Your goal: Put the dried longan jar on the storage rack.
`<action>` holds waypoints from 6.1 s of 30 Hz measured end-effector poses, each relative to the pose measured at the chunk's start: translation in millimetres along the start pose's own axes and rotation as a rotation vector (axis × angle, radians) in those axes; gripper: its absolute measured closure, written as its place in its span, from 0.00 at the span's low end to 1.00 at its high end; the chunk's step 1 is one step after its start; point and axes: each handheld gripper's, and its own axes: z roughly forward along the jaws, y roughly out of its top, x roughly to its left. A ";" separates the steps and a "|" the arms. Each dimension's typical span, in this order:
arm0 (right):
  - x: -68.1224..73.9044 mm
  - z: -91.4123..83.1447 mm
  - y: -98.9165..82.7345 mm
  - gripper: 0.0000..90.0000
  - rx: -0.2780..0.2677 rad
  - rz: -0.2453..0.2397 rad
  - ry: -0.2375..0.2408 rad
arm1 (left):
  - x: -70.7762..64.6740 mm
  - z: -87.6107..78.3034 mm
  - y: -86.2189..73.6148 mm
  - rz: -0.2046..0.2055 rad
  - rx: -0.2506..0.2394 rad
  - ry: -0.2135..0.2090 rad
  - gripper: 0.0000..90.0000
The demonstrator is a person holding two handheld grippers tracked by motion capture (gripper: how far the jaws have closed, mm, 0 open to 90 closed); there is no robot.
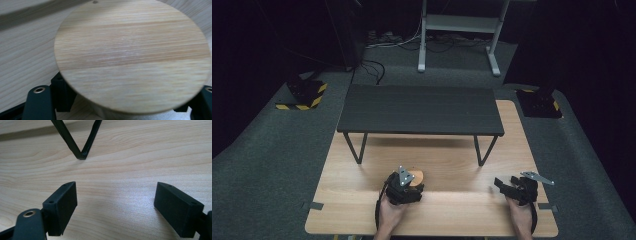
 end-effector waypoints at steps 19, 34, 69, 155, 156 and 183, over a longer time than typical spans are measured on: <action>-1.3 -0.3 -0.3 0.20 -0.001 0.007 0.006 | 3.0 -59.8 75.4 0.060 -0.040 -0.017 0.28; -2.2 -0.6 -0.7 0.20 -0.002 0.010 0.010 | 15.5 -108.8 157.6 0.104 -0.108 -0.059 0.28; -3.4 -0.7 -1.2 0.20 -0.005 0.014 0.014 | 46.1 -54.7 224.8 0.050 -0.040 0.026 0.28; -3.1 -1.2 -1.7 0.20 -0.004 0.018 0.017 | 45.3 -7.3 -12.3 -0.117 0.027 0.071 0.02; -3.0 -1.2 -1.6 0.20 -0.004 0.018 0.017 | 47.3 -5.1 -13.8 -0.131 0.027 0.065 0.01; -5.3 -1.9 -3.3 0.20 -0.011 0.037 0.022 | 51.2 0.9 -19.5 -0.207 0.012 0.082 0.02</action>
